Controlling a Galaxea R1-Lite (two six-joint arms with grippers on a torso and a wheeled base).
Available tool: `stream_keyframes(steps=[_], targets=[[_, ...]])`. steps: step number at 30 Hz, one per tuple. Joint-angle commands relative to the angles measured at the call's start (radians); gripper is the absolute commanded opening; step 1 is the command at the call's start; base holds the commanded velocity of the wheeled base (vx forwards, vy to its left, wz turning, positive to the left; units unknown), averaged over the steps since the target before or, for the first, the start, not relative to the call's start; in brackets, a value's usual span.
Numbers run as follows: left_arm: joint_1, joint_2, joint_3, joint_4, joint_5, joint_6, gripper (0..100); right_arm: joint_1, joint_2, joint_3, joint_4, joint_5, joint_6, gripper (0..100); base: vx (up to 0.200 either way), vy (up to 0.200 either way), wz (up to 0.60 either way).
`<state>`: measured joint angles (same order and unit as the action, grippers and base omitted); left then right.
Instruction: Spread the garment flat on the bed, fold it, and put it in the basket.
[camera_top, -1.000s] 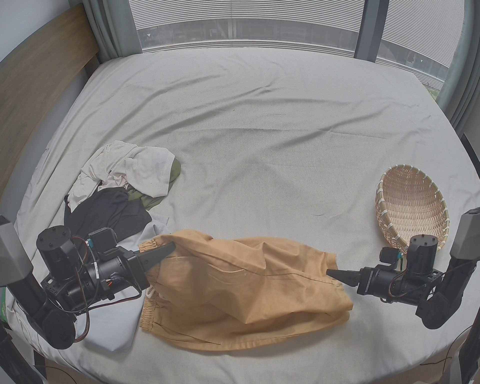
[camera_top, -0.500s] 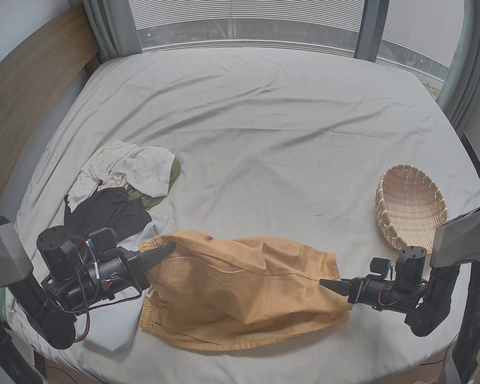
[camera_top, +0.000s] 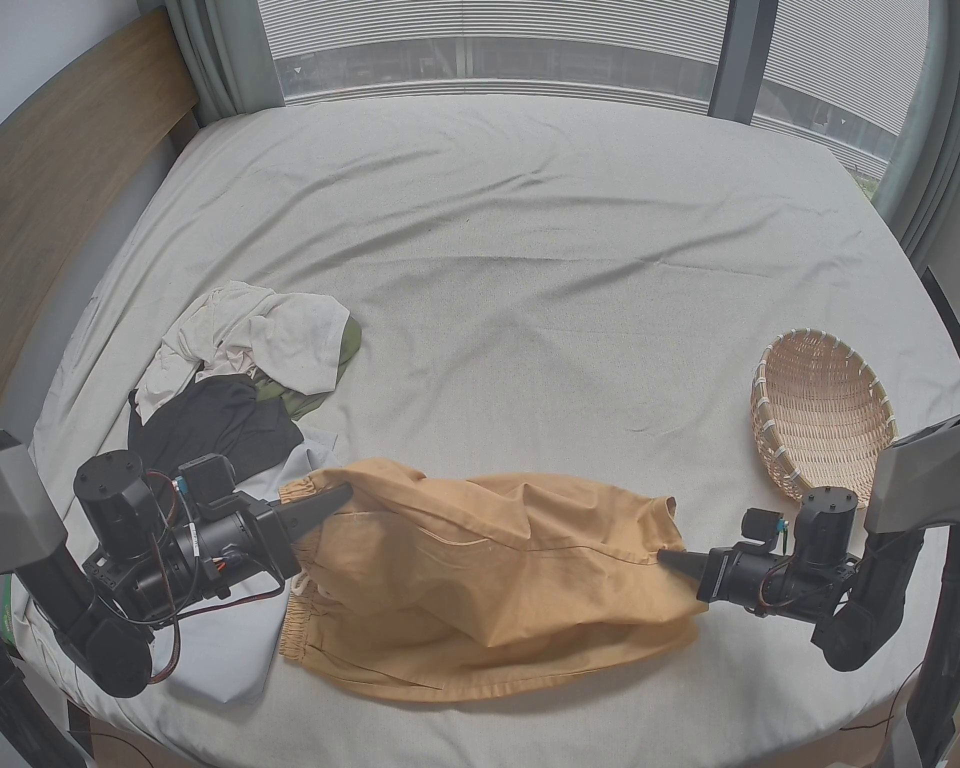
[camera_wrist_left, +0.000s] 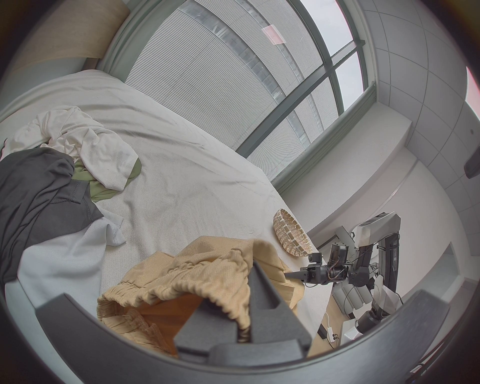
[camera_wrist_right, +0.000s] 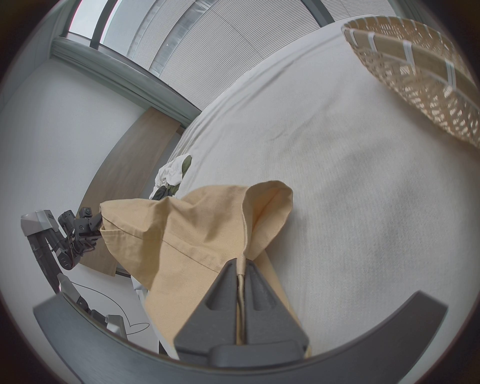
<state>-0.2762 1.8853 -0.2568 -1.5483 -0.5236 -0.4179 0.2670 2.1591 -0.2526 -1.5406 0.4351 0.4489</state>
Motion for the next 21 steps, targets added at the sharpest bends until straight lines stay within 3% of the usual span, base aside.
stream_keyframes(steps=[1, 11, 12, 21], targets=[[0.005, 0.011, -0.025, -0.001, 0.001, -0.004, 0, -0.008, -0.093, 0.003, 0.001, 0.002, -0.001, 0, 0.0, 0.0, 0.0], [0.008, 0.017, -0.047, -0.001, 0.004, -0.007, 0, -0.009, -0.139, 0.007, 0.001, 0.024, 0.066, 0, 0.0, 0.0, 0.0], [0.008, 0.02, -0.047, -0.003, 0.004, -0.007, 0, -0.012, -0.139, 0.006, 0.001, 0.03, 0.068, 100, 0.0, 0.0, 0.0], [0.009, 0.035, -0.048, -0.003, 0.004, -0.007, 0, -0.009, -0.143, 0.036, 0.001, 0.039, 0.076, 100, 0.0, 0.0, 0.0]])
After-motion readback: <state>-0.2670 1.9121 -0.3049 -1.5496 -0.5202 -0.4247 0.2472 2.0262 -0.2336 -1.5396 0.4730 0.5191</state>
